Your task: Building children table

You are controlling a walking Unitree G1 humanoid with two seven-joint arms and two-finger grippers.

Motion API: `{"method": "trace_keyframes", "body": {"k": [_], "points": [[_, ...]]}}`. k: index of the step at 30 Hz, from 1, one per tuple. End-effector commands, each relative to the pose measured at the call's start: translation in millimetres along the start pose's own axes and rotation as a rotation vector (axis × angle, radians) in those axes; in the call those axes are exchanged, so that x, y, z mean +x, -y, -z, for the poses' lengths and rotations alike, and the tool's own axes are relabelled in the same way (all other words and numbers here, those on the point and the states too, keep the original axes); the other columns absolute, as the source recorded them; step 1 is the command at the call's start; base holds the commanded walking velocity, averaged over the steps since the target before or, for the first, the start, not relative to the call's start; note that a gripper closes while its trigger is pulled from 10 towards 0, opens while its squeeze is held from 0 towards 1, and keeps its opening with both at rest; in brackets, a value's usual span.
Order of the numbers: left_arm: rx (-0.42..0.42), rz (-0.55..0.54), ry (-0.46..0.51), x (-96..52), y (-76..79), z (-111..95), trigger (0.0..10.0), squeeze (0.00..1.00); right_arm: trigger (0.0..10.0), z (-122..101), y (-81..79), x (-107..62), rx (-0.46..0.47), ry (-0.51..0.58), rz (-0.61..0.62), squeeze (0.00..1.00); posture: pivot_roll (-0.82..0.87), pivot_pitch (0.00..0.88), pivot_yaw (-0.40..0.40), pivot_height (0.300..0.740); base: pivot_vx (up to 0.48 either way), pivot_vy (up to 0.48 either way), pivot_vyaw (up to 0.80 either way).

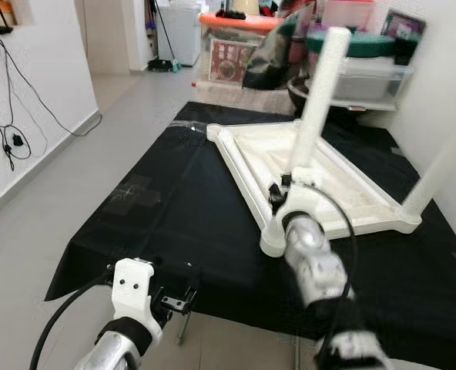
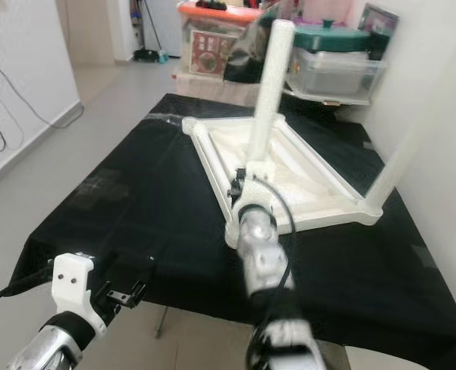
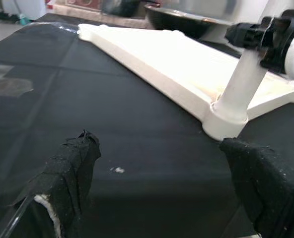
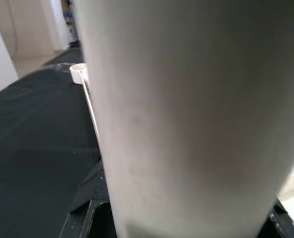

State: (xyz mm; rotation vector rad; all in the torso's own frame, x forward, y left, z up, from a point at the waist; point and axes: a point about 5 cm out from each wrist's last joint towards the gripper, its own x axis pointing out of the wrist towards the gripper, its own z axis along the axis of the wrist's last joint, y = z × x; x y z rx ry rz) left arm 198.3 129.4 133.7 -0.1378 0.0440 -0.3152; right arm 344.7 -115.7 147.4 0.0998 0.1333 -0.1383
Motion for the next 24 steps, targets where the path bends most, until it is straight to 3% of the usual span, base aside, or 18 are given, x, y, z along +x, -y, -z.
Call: {"method": "trace_keyframes", "body": {"k": [1,4,11,12,14,15,24], "points": [[-0.004,0.005,0.004,0.1,1.1,-2.0,10.0,0.0,0.0,20.6,9.2,-3.7,-0.007,-0.096,0.062,0.0,0.19,0.0,-0.092,0.74,0.0,0.0,0.0],[-0.009,0.002,0.005,0.8,1.6,-1.8,10.0,0.0,0.0,2.3,22.8,6.0,-0.068,-0.003,0.153,0.0,0.19,0.0,-0.102,0.74,0.0,0.0,0.0],[-0.013,-0.006,0.007,0.6,1.5,-1.6,10.0,0.0,0.0,-1.5,29.4,10.6,-0.087,0.002,0.2,0.0,0.18,0.0,-0.101,0.74,0.0,0.0,0.0],[-0.014,-0.005,0.006,0.5,1.5,-1.5,10.0,0.0,10.0,0.8,27.3,8.3,-0.087,-0.014,0.186,0.0,0.18,0.0,-0.099,0.74,0.0,0.0,0.0],[-0.015,-0.005,0.005,0.4,1.6,-1.4,10.0,0.0,10.0,2.0,25.1,4.2,-0.087,-0.028,0.181,0.0,0.18,0.0,-0.099,0.74,0.0,0.0,0.0],[-0.016,-0.003,0.004,0.3,1.5,-1.2,10.0,0.0,10.0,-0.3,23.2,-0.8,-0.072,-0.012,0.16,1.0,0.17,0.0,-0.095,0.74,0.0,0.0,0.0],[-0.018,-0.001,-0.001,-1.3,0.9,-0.4,10.0,0.0,10.0,-22.3,30.1,-14.9,0.027,0.117,0.139,1.0,0.16,0.0,-0.09,0.74,0.0,0.0,0.0]]}}
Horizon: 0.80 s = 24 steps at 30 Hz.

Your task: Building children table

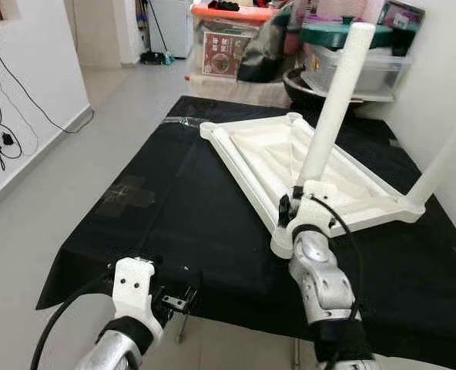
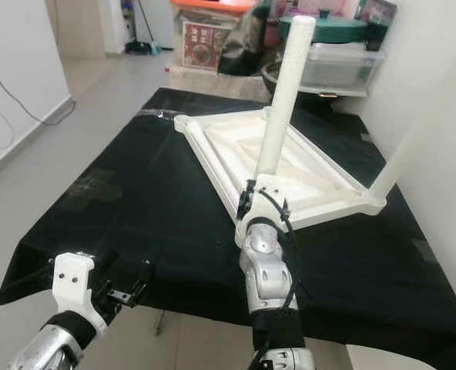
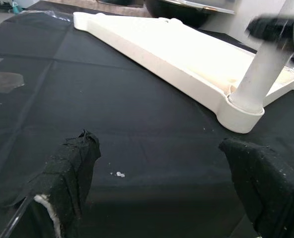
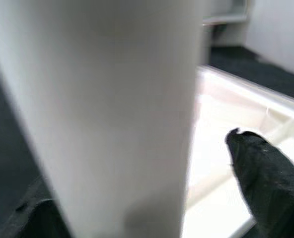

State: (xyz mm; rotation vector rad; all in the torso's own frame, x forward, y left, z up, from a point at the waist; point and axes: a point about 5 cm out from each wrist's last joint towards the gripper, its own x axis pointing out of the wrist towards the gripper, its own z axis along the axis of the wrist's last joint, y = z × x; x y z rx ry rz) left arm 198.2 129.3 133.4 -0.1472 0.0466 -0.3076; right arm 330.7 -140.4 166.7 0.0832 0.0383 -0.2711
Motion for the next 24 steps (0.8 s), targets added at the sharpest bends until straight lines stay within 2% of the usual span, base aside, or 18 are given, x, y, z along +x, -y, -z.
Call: {"method": "trace_keyframes", "body": {"k": [1,2,3,5,7,8,9,10,12,13,14,15,16,18,22,24], "points": [[-0.009,0.004,-0.002,-1.8,0.4,-0.3,10.0,0.0,10.0,-12.6,7.5,-5.4,0.055,0.071,-0.015,1.0,0.14,0.0,-0.089,0.74,0.0,0.0,0.0],[-0.009,0.004,-0.002,-1.8,0.4,-0.3,10.0,0.0,10.0,-12.6,7.5,-5.4,0.055,0.071,-0.015,1.0,0.14,0.0,-0.089,0.74,0.0,0.0,0.0],[-0.01,0.001,-0.004,-2.4,-0.1,0.1,10.0,0.0,10.0,-22.4,8.8,-11.6,0.079,0.125,-0.053,1.0,0.14,0.0,-0.086,0.74,0.0,0.0,0.0],[-0.01,0.001,-0.004,-2.4,-0.1,0.1,10.0,0.0,10.0,-22.4,8.8,-11.6,0.079,0.125,-0.053,1.0,0.14,0.0,-0.086,0.74,0.0,0.0,0.0],[-0.014,-0.003,-0.007,-3.6,-1.0,0.9,10.0,0.0,10.0,-32.5,13.3,-29.6,0.092,0.192,-0.129,1.0,0.1,0.0,-0.072,0.74,0.0,0.0,0.0],[-0.014,-0.003,-0.007,-3.6,-1.0,0.9,10.0,0.0,10.0,-32.5,13.3,-29.6,0.092,0.192,-0.129,1.0,0.1,0.0,-0.072,0.74,0.0,0.0,0.0],[-0.014,-0.008,-0.012,-4.1,-1.8,1.4,10.0,0.0,10.0,-26.6,16.6,-39.8,0.084,0.155,-0.158,1.0,0.09,0.0,-0.067,0.74,0.0,0.0,0.0],[-0.014,-0.008,-0.012,-4.1,-1.8,1.4,10.0,0.0,10.0,-26.6,16.6,-39.8,0.084,0.155,-0.158,1.0,0.09,0.0,-0.067,0.74,0.0,0.0,0.0],[-0.005,-0.03,-0.024,-4.9,-4.9,1.8,10.0,0.0,10.0,-10.9,25.1,-54.1,0.067,0.03,-0.23,1.0,0.08,0.0,-0.066,0.74,0.0,0.0,0.0],[-0.005,-0.03,-0.024,-4.9,-4.9,1.8,10.0,0.0,10.0,-10.9,25.1,-54.1,0.067,0.03,-0.23,1.0,0.08,0.0,-0.066,0.74,0.0,0.0,0.0],[-0.001,-0.039,-0.027,-5.7,-6.2,1.8,10.0,0.0,10.0,-3.5,31.6,-57.8,0.058,-0.04,-0.26,1.0,0.07,0.0,-0.061,0.74,0.0,0.0,0.0],[-0.002,-0.047,-0.029,-6.4,-7.0,2.0,10.0,0.0,10.0,1.7,37.8,-59.9,0.018,-0.1,-0.275,0.0,0.06,0.0,-0.06,0.74,0.0,0.0,0.0],[-0.002,-0.047,-0.029,-6.4,-7.0,2.0,10.0,0.0,10.0,1.7,37.8,-59.9,0.018,-0.1,-0.275,0.0,0.06,0.0,-0.06,0.74,0.0,0.0,0.0],[-0.005,-0.054,-0.029,-7.1,-8.0,1.9,10.0,0.0,10.0,11.7,49.5,-65.7,-0.06,-0.22,-0.27,0.0,0.06,0.0,-0.062,0.74,0.0,0.0,0.0],[0.002,-0.065,-0.03,-7.1,-9.0,1.7,10.0,0.0,10.0,15.1,51.0,-68.3,-0.069,-0.263,-0.29,0.0,0.05,0.0,-0.064,0.74,0.0,0.0,0.0],[0.016,-0.085,-0.034,-6.7,-11.4,2.0,10.0,0.0,10.0,16.2,52.1,-71.0,-0.044,-0.268,-0.308,0.0,0.05,0.0,-0.064,0.74,0.0,0.0,0.0]]}}
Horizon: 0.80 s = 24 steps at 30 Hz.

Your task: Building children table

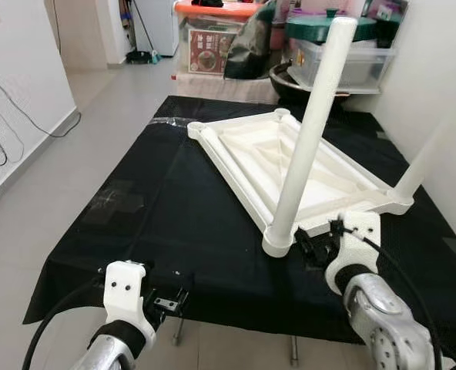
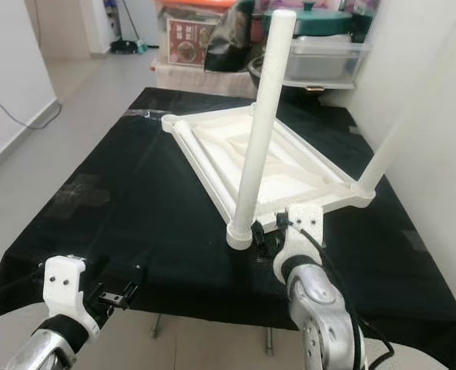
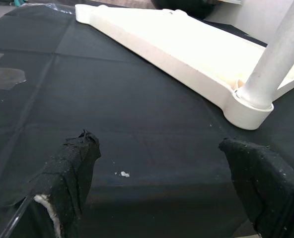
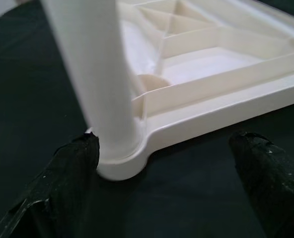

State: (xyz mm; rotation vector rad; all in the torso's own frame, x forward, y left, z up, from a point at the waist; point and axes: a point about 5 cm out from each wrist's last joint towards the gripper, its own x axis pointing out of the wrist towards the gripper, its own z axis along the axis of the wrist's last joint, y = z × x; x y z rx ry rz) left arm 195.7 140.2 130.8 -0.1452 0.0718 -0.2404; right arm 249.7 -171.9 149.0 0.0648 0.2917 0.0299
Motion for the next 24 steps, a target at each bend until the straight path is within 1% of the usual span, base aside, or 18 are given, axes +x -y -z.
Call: {"method": "trace_keyframes", "body": {"k": [1,3,4,5,8,9,10,11,12,13,14,15,16,17,20,22,23,24], "points": [[0.019,-0.016,-0.014,-1.0,-1.6,0.7,10.0,0.0,10.0,-0.4,-1.9,-2.0,0.013,-0.004,-0.022,0.0,0.05,0.0,-0.064,0.74,0.0,0.0,0.0],[0.038,-0.04,-0.015,-0.4,-4.4,0.8,10.0,0.0,10.0,3.2,1.6,-4.3,0.045,-0.021,0.006,0.0,0.05,0.0,-0.064,0.74,0.0,0.0,0.0],[0.048,-0.057,-0.015,-0.1,-6.6,0.4,10.0,0.0,10.0,6.8,5.0,-6.8,0.129,-0.027,0.011,0.0,0.05,0.0,-0.065,0.74,0.0,0.0,0.0],[0.056,-0.068,-0.015,0.5,-8.3,0.0,10.0,0.0,10.0,8.7,1.7,-14.0,0.156,-0.024,-0.061,0.0,0.05,0.0,-0.054,0.74,0.0,0.0,0.0],[0.056,-0.068,-0.015,0.5,-8.3,0.0,10.0,0.0,10.0,8.7,1.7,-14.0,0.156,-0.024,-0.061,0.0,0.05,0.0,-0.054,0.74,0.0,0.0,0.0],[0.061,-0.072,-0.014,1.5,-9.0,-0.4,10.0,0.0,10.0,7.7,-5.1,-21.1,0.216,-0.007,-0.167,0.0,0.05,0.0,-0.053,0.74,0.0,0.0,0.0],[0.064,-0.073,-0.013,2.6,-9.0,-0.8,10.0,0.0,10.0,4.4,-13.8,-29.2,0.238,0.009,-0.304,0.0,0.05,0.0,-0.052,0.74,0.0,0.0,0.0],[0.064,-0.069,-0.013,4.3,-8.2,-0.9,10.0,0.0,10.0,-1.2,-22.0,-37.8,0.193,0.042,-0.46,0.0,0.04,0.0,-0.038,0.74,0.0,0.0,0.0],[0.064,-0.069,-0.013,4.3,-8.2,-0.9,10.0,0.0,10.0,-1.2,-22.0,-37.8,0.193,0.042,-0.46,0.0,0.04,0.0,-0.038,0.74,0.0,0.0,0.0],[0.064,-0.067,-0.013,5.4,-7.6,-1.0,10.0,0.0,10.0,-4.4,-26.5,-43.0,0.159,0.061,-0.555,0.0,0.04,0.0,-0.038,0.74,0.0,0.0,0.0],[0.064,-0.067,-0.013,5.4,-7.6,-1.0,10.0,0.0,10.0,-4.4,-26.5,-43.0,0.159,0.061,-0.555,0.0,0.04,0.0,-0.038,0.74,0.0,0.0,0.0],[0.069,-0.059,-0.011,7.4,-5.9,-1.4,10.0,0.0,10.0,-7.2,-33.4,-35.7,0.11,0.062,-0.623,0.0,0.06,0.0,-0.045,0.74,0.0,0.0,0.0],[0.069,-0.059,-0.011,7.4,-5.9,-1.4,10.0,0.0,10.0,-7.2,-33.4,-35.7,0.11,0.062,-0.623,0.0,0.06,0.0,-0.045,0.74,0.0,0.0,0.0],[0.069,-0.059,-0.01,7.9,-5.5,-1.6,10.0,0.0,10.0,-8.9,-41.3,-26.2,0.104,0.061,-0.652,0.0,0.07,0.0,-0.043,0.74,0.0,0.0,0.0],[0.069,-0.06,-0.009,8.5,-5.1,-1.9,10.0,0.0,10.0,-10.5,-47.3,-19.8,0.099,0.06,-0.674,0.0,0.07,0.0,-0.045,0.74,0.0,0.0,0.0],[0.074,-0.065,-0.004,8.9,-5.3,-2.9,10.0,0.0,10.0,-15.4,-62.0,-7.3,0.085,0.068,-0.714,0.0,0.1,0.0,-0.052,0.74,0.0,0.0,0.0],[0.074,-0.065,-0.004,8.9,-5.3,-2.9,10.0,0.0,10.0,-15.4,-62.0,-7.3,0.085,0.068,-0.714,0.0,0.1,0.0,-0.052,0.74,0.0,0.0,0.0],[0.076,-0.066,-0.002,9.2,-5.3,-3.4,10.0,0.0,10.0,-19.6,-70.9,0.6,0.08,0.081,-0.719,0.0,0.1,0.0,-0.054,0.74,0.0,0.0,0.0]]}}
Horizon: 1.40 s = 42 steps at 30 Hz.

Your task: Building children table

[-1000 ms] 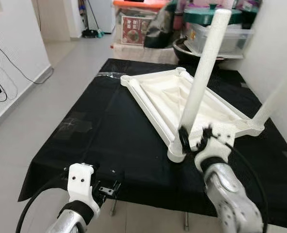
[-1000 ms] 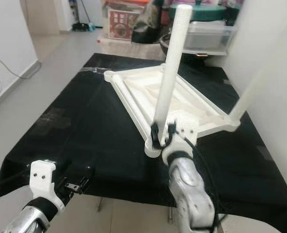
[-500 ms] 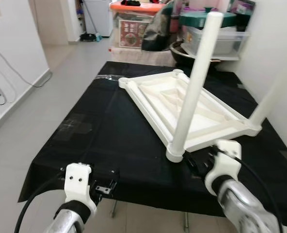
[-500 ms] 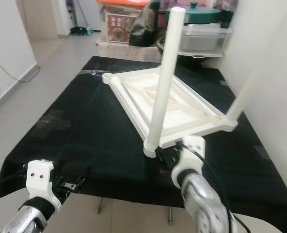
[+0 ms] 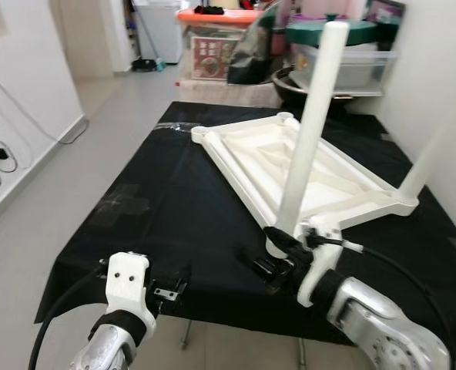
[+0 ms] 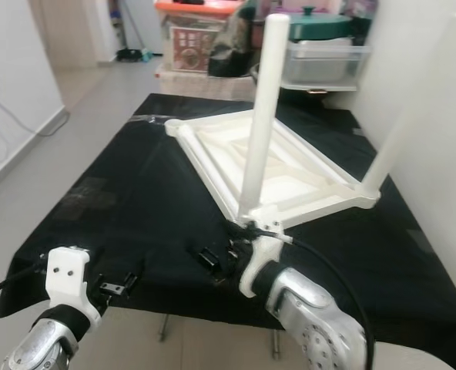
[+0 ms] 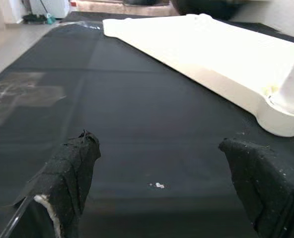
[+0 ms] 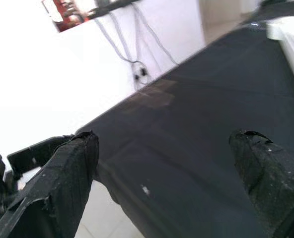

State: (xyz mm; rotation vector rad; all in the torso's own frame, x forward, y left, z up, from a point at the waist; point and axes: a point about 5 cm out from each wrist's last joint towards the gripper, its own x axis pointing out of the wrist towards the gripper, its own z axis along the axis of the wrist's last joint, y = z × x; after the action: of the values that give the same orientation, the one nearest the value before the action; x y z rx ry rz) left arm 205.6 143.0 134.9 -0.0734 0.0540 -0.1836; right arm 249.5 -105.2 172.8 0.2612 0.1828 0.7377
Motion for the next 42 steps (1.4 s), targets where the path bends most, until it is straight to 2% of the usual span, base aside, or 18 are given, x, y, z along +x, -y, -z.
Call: {"method": "trace_keyframes", "body": {"k": [1,2,6,9,12,15,18,21,26,30,31,32,34,35,36,37,39,42], "points": [[0.006,-0.008,-0.015,0.7,-0.9,1.6,10.0,0.0,10.0,-2.5,-0.2,13.8,-0.021,0.009,0.007,0.0,0.1,0.0,-0.054,0.74,0.0,0.0,0.0],[0.006,-0.008,-0.015,0.7,-0.9,1.6,10.0,0.0,10.0,-2.5,-0.2,13.8,-0.021,0.009,0.007,0.0,0.1,0.0,-0.054,0.74,0.0,0.0,0.0],[0.018,0.003,-0.007,3.1,0.0,-0.4,10.0,0.0,10.0,-1.7,3.5,60.5,-0.085,-0.022,0.126,0.0,0.13,0.0,-0.057,0.74,0.0,0.0,0.0],[0.02,0.002,-0.007,3.3,0.1,-0.6,10.0,0.0,10.0,-2.8,9.2,72.0,-0.08,-0.028,0.215,0.0,0.13,0.0,-0.059,0.74,0.0,0.0,0.0],[0.02,0.001,-0.007,3.3,0.1,-0.6,10.0,0.0,10.0,-2.9,11.2,75.0,-0.075,-0.03,0.241,0.0,0.13,0.0,-0.059,0.74,0.0,0.0,0.0],[0.019,-0.002,-0.007,3.5,0.0,-0.6,10.0,0.0,10.0,-2.8,43.3,72.6,-0.006,-0.017,0.56,0.0,0.14,0.0,-0.068,0.74,0.0,0.0,0.0],[0.018,-0.003,-0.008,3.7,0.0,-0.5,10.0,0.0,10.0,-2.1,56.9,67.6,0.031,-0.001,0.697,0.0,0.14,0.0,-0.068,0.74,0.0,0.0,0.0],[0.014,0.006,-0.014,4.5,0.8,0.6,10.0,0.0,10.0,2.2,95.6,37.2,0.143,0.072,1.024,0.0,0.12,0.0,-0.049,0.74,0.0,0.0,0.0],[0.011,0.011,-0.016,4.9,1.3,1.4,10.0,0.0,10.0,3.2,113.8,17.6,0.17,0.105,1.168,0.0,0.12,0.0,-0.047,0.74,0.0,0.0,0.0],[0.007,0.011,-0.02,4.7,2.1,2.7,10.0,0.0,10.0,6.2,141.5,-19.2,0.208,0.136,1.379,0.0,0.12,0.0,-0.056,0.74,0.0,0.0,0.0],[0.005,0.006,-0.019,4.1,1.7,3.0,10.0,0.0,10.0,4.3,160.3,-44.1,0.22,0.159,1.481,0.0,0.12,0.0,-0.059,0.74,0.0,0.0,0.0],[0.005,0.006,-0.019,4.1,1.7,3.0,10.0,0.0,10.0,4.3,160.3,-44.1,0.22,0.159,1.481,0.0,0.12,0.0,-0.059,0.74,0.0,0.0,0.0],[0.003,-0.002,-0.019,3.0,1.2,3.3,10.0,0.0,10.0,-11.2,197.2,-102.6,0.183,0.226,1.682,0.0,0.12,0.0,-0.058,0.74,0.0,0.0,0.0],[0.003,-0.002,-0.019,3.0,1.2,3.3,10.0,0.0,10.0,-11.2,197.2,-102.6,0.183,0.226,1.682,0.0,0.12,0.0,-0.058,0.74,0.0,0.0,0.0],[0.003,-0.004,-0.02,2.8,0.7,3.7,10.0,0.0,10.0,-23.3,212.7,-135.5,0.156,0.264,1.777,0.0,0.12,0.0,-0.057,0.74,0.0,0.0,0.0],[0.003,-0.004,-0.02,2.8,0.7,3.7,10.0,0.0,10.0,-23.3,212.7,-135.5,0.156,0.264,1.777,0.0,0.12,0.0,-0.057,0.74,0.0,0.0,0.0],[0.002,-0.002,-0.022,2.7,0.4,4.2,10.0,0.0,10.0,-43.2,227.7,-183.7,0.119,0.32,1.907,0.0,0.11,0.0,-0.054,0.74,0.0,0.0,0.0],[0.012,0.002,-0.024,3.7,0.5,4.7,10.0,0.0,10.0,-51.5,231.9,-198.5,0.116,0.352,1.923,0.0,0.11,0.0,-0.051,0.74,0.0,0.0,0.0]]}}
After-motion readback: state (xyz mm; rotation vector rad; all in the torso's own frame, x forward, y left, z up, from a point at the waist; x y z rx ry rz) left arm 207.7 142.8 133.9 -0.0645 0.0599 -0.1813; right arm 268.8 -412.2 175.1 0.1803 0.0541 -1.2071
